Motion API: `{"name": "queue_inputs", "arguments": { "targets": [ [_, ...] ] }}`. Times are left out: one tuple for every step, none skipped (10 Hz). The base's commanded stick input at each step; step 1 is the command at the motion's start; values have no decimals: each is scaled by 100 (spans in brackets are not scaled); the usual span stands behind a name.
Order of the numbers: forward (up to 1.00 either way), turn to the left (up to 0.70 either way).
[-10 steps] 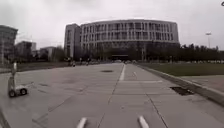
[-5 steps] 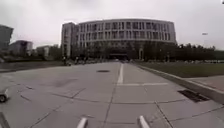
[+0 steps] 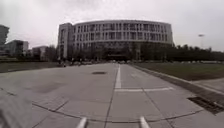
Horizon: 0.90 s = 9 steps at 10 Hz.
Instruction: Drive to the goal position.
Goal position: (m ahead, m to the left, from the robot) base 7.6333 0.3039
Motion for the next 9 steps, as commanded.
{"name": "queue_inputs", "arguments": {
  "targets": [
    [100, -2],
    [100, -2],
    [100, -2],
    [100, -2],
    [100, -2],
    [100, -2],
    [100, -2],
    [100, -2],
    [100, -2]
  ]
}}
